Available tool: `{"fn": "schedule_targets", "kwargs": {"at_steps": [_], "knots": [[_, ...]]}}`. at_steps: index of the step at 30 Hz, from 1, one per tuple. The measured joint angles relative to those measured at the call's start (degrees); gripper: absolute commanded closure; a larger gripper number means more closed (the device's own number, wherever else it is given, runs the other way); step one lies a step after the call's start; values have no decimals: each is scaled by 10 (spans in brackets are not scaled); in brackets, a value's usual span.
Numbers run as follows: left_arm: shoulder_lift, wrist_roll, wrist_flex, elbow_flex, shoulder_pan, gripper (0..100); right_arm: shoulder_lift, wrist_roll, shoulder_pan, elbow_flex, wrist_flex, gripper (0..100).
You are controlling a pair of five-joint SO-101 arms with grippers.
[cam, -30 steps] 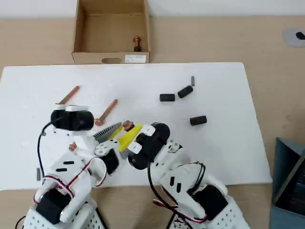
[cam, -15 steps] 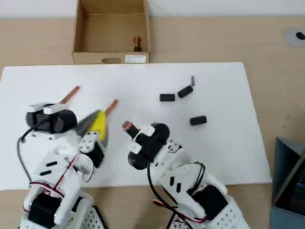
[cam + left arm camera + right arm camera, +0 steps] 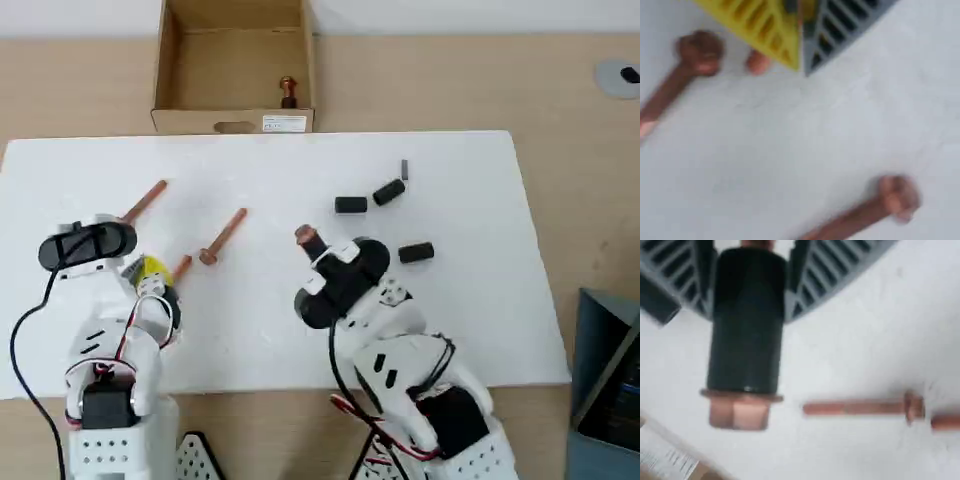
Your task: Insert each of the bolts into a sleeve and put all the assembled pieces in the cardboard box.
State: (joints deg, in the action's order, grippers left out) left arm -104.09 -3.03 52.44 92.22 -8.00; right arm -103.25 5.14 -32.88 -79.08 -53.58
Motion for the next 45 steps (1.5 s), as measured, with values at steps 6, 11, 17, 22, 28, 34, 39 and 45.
{"fn": "schedule_targets", "kwargs": {"at_steps": [6, 11, 17, 22, 28, 34, 39, 45], "knots": [[1, 38, -49, 41, -39, 999, 161, 0, 18, 128, 62, 989], [1, 41, -51, 41, -40, 999, 365, -14, 47, 280, 113, 989], [1, 41, -28, 41, -40, 998, 625, -18, 76, 471, 169, 989], [1, 41, -16, 41, -40, 998, 824, -18, 92, 623, 186, 989], [1, 41, -16, 41, -40, 998, 1018, -18, 91, 786, 187, 989], [1, 41, -16, 41, -40, 998, 1204, -18, 91, 946, 187, 989], [1, 41, -16, 41, -40, 998, 1361, 16, 91, 1095, 187, 988], [1, 41, -16, 41, -40, 998, 1537, 41, 91, 1289, 187, 986]]}}
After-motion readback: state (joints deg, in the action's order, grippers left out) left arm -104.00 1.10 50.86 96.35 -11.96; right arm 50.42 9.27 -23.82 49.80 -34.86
